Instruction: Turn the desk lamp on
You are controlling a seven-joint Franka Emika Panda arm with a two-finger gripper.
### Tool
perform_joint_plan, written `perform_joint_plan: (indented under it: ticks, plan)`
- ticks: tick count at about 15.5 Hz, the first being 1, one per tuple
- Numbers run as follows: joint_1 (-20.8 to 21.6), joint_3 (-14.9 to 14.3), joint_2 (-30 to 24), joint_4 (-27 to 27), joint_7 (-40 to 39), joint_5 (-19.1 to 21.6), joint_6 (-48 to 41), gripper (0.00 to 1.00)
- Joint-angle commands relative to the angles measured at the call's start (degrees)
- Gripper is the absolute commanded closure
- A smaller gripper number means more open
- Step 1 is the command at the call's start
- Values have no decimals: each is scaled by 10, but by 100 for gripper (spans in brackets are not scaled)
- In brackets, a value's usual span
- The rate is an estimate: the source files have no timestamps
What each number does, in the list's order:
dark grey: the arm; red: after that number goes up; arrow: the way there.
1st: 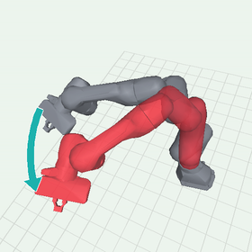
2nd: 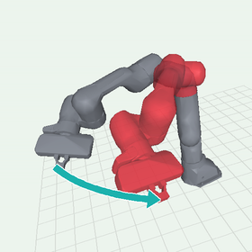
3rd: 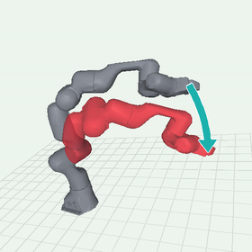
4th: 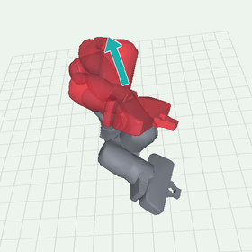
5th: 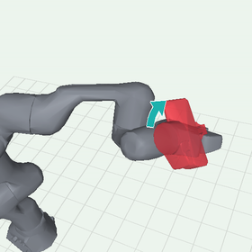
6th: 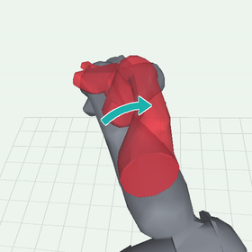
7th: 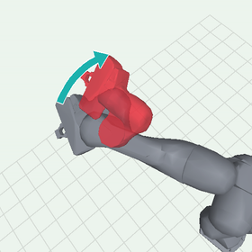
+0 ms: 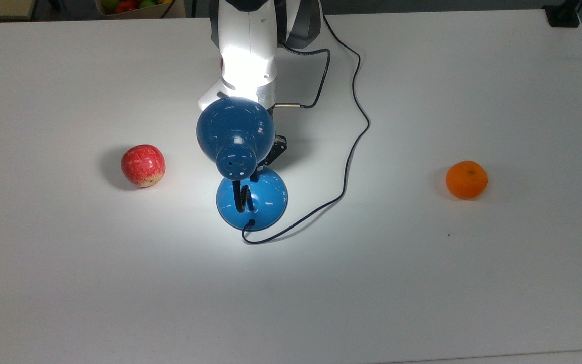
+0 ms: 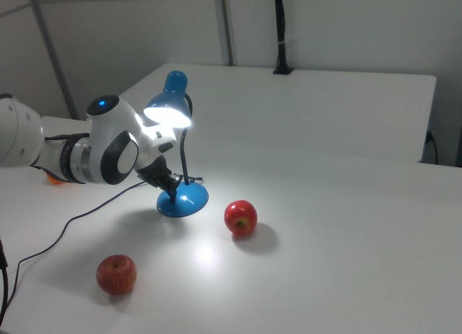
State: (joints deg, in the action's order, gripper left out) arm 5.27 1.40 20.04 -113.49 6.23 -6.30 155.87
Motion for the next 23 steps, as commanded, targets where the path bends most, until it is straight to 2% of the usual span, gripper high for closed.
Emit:
perform_joint_plan:
  ticks: [1, 10, 15, 18, 21, 22, 23]
  plan:
    - [0, -3, 4, -1, 14, -15, 14, 100]
    - [8, 2, -89, -1, 15, -16, -254, 100]
    - [14, 3, -176, 17, 14, -16, -429, 97]
    - [13, 3, -198, 78, 5, -17, -527, 96]
    - [8, -1, -199, 149, -12, -17, -608, 90]
    - [6, -4, -199, 171, -28, -16, -630, 87]
    - [2, -7, -199, 195, -46, -14, -653, 78]
